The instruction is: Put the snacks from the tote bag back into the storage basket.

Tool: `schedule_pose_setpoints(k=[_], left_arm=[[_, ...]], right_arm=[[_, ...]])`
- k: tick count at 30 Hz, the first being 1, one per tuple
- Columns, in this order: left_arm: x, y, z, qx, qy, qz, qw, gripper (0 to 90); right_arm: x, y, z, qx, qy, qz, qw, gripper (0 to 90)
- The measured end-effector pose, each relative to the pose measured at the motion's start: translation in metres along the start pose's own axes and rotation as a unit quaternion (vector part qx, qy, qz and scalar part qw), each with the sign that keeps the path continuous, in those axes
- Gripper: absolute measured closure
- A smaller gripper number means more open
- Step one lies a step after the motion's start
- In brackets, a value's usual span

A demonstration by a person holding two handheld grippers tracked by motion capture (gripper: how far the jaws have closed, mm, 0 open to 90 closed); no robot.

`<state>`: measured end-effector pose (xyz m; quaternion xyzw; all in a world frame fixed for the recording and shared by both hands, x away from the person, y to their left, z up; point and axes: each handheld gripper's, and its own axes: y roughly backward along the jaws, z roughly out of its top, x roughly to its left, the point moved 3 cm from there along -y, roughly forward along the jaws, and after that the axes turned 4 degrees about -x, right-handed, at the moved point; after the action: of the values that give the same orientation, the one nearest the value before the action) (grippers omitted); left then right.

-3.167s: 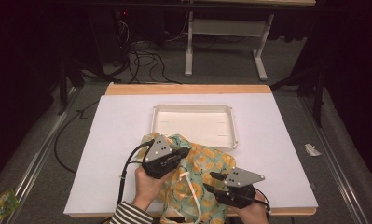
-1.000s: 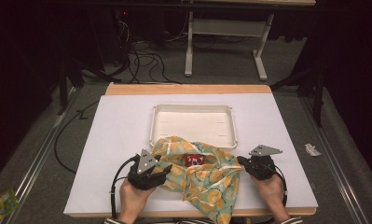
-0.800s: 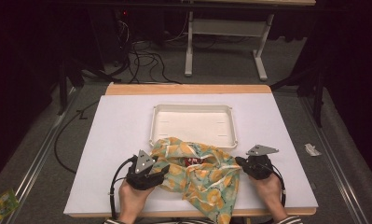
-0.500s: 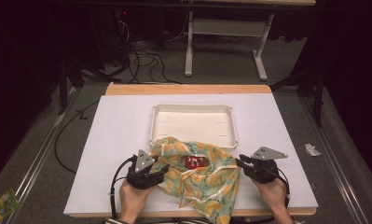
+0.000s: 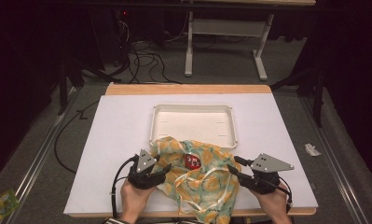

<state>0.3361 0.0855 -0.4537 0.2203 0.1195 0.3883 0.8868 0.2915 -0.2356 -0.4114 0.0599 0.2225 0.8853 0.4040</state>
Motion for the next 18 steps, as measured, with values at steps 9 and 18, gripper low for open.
schedule_pose_setpoints(k=[9, 18], left_arm=[[-0.001, 0.003, 0.002, -0.007, -0.005, 0.003, 1.0, 46.7], [0.009, 0.016, 0.008, -0.021, -0.009, 0.016, 0.9996, 46.9]], right_arm=[[0.002, -0.019, -0.005, 0.056, 0.014, 0.015, 0.9982, 65.6], [-0.012, -0.027, -0.019, 0.091, -0.002, 0.022, 0.9956, 90.0]])
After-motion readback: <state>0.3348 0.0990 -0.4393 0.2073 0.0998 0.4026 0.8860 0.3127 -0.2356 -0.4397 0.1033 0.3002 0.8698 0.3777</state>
